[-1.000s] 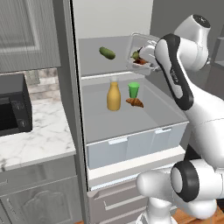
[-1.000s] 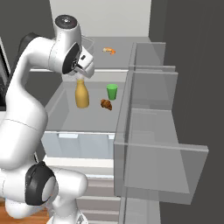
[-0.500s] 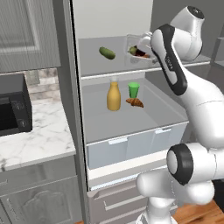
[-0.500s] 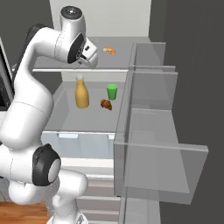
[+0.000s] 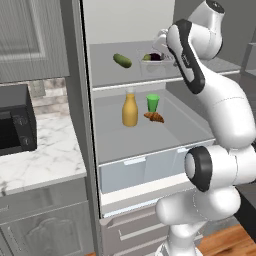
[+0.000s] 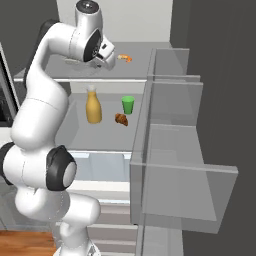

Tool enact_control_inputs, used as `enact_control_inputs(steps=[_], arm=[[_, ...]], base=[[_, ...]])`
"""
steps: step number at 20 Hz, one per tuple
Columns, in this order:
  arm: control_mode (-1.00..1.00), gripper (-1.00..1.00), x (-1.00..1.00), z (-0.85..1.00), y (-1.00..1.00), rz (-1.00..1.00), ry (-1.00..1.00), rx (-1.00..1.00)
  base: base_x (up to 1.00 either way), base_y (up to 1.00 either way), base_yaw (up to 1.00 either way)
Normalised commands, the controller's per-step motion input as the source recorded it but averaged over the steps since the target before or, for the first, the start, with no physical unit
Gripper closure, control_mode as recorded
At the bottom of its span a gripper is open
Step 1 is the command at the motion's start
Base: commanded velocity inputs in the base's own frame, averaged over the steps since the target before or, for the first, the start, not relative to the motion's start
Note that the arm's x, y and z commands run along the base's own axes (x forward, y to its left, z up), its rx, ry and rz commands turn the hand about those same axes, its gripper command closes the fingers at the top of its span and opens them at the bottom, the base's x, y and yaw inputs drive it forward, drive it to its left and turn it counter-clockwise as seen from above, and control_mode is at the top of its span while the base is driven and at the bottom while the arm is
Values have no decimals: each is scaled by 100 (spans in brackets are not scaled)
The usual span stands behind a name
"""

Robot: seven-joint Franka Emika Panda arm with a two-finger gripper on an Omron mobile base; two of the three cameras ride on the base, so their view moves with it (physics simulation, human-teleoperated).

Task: Place the tupperware on the top shelf of the fridge. Make space for the tupperware among the existing items by rearranging them on the shelves if needed. Close the fridge door when finished.

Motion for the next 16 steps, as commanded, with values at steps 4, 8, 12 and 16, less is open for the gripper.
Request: enact_control_inputs(steps=[4,8,12,16], arm=[[-100,-100,-2,0,19,0,-18,-10],[-100,-100,-76,-24,22,0,-36,-19],[-100,-100,-100,-50,5,0,-44,-19],[-100,-100,-100,-4,0,0,-31,-9]], base=[[0,0,0],[0,0,0],[0,0,0],[0,0,0]])
